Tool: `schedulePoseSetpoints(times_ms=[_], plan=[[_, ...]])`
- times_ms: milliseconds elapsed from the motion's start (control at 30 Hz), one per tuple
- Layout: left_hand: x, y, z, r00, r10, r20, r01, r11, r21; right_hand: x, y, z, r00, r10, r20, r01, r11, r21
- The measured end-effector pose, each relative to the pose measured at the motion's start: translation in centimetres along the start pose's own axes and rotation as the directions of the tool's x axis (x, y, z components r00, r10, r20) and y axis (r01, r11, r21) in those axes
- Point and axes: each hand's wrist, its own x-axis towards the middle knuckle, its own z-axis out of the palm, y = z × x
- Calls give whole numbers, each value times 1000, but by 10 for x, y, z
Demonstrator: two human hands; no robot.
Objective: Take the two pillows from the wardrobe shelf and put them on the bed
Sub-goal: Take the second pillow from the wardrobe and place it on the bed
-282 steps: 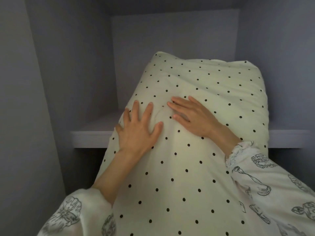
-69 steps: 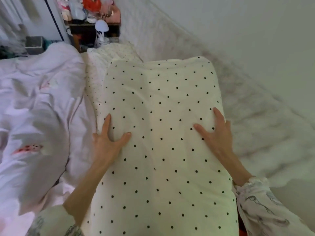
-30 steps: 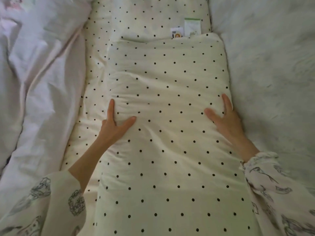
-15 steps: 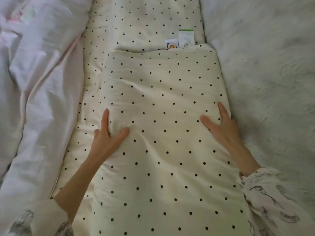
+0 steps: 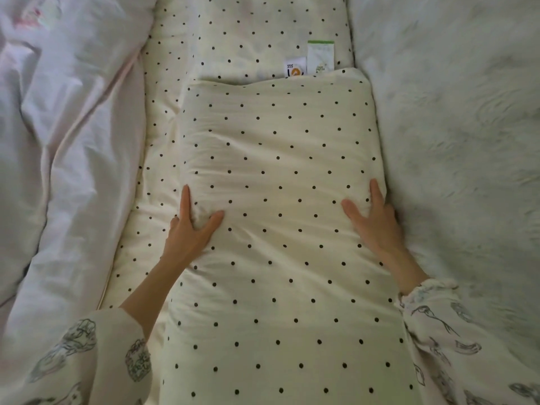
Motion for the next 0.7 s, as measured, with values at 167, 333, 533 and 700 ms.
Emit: schedulePoseSetpoints(times_ms=[167, 333, 533, 700], plan=[[-49, -18, 12, 999, 9, -36, -4, 993, 116, -74, 29, 7, 994, -96, -53, 88, 987, -137], [-113, -52, 15, 1000, -1, 15, 0, 996, 93, -157, 84, 16, 996, -82, -14, 77, 969, -235], [-161, -91, 15, 998, -26, 55, 26, 1000, 15, -208, 131, 23, 995, -28, -92, 27, 1000, -3], [-194, -126, 15, 980, -137, 142, 151, 985, -87, -221, 150, 24, 988, 146, -44, -123, 933, 339]])
